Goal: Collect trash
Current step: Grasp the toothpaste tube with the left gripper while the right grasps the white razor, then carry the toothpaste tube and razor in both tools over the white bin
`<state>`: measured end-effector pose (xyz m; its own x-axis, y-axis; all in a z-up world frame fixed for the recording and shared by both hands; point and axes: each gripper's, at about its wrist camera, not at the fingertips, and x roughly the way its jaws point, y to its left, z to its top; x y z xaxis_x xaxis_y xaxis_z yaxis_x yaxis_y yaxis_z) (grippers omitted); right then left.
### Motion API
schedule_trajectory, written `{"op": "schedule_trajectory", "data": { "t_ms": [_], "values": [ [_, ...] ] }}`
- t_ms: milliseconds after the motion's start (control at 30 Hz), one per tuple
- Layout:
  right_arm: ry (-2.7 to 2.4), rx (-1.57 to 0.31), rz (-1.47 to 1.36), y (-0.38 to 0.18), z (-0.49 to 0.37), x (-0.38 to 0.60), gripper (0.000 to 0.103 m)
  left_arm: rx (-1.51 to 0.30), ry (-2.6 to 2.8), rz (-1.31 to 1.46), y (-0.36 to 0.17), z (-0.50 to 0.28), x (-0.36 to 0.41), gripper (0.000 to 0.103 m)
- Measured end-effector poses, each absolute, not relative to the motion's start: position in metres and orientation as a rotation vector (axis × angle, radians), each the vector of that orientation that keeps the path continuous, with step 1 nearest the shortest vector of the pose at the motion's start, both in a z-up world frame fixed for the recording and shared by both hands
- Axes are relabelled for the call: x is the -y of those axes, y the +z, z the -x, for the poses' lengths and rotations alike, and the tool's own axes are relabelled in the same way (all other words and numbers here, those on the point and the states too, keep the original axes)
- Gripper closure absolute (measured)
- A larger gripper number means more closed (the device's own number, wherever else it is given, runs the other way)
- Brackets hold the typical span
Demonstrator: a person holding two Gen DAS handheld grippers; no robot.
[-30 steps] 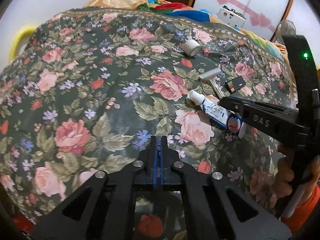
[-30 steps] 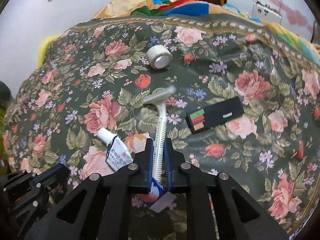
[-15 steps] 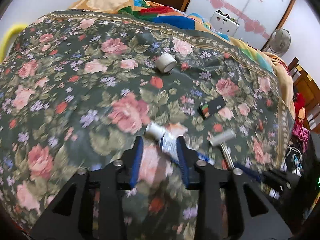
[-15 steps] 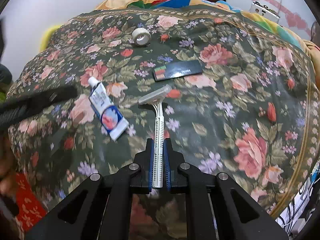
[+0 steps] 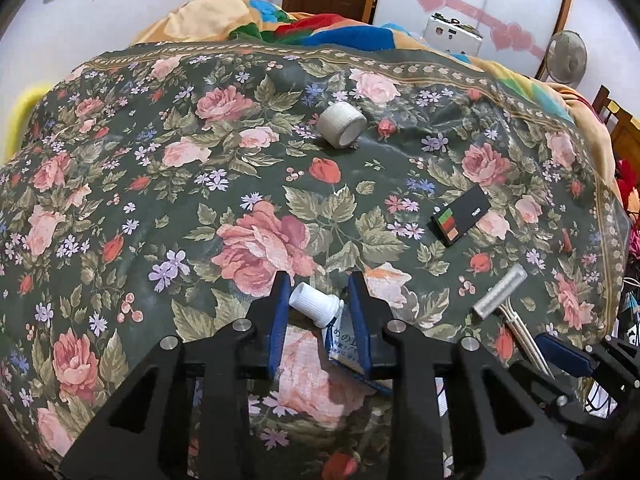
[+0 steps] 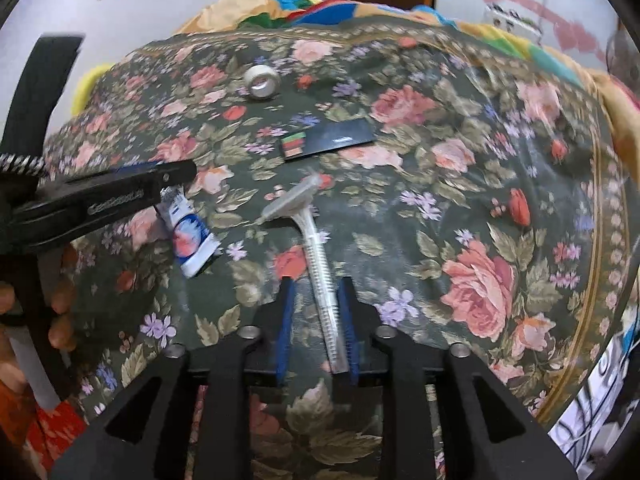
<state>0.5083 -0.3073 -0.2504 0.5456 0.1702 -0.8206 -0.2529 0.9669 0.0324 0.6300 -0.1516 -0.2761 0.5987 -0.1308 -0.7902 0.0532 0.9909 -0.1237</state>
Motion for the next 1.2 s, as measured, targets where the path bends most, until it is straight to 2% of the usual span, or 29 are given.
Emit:
{"op": "schedule_trajectory", "data": {
  "t_ms": [100, 233, 300, 433, 600, 1200],
  "values": [
    [0.216, -0.927, 0.147, -0.253, -0.505, 0.298, 0.075, -0.931, -0.116, 0.082, -0.274, -0.623, 0.149, 0.079],
    [0.181, -0.907, 0.125, -0.253, -0.506, 0.298, 0.076, -0.960, -0.132, 0.111, -0.270, -0.607, 0.142, 0.080],
    [0.198, -0.921, 0.112, -0.252, -0.508, 0.298, 0.094, -0.964, -0.128, 0.098, -0.266, -0.599, 0.141, 0.080],
    [0.223, -0.978, 0.046, -0.248, -0.510, 0.301, 0.094, -0.953, -0.140, 0.105, -0.248, -0.579, 0.138, 0.080],
    [0.220, -0.962, 0.022, -0.228, -0.494, 0.302, 0.094, -0.912, -0.132, 0.091, -0.214, -0.551, 0.135, 0.080],
    [0.293, -0.736, 0.049, -0.085, -0.392, 0.252, 0.094, -0.756, 0.000, 0.139, -0.092, -0.419, 0.077, 0.080]
  ]
}}
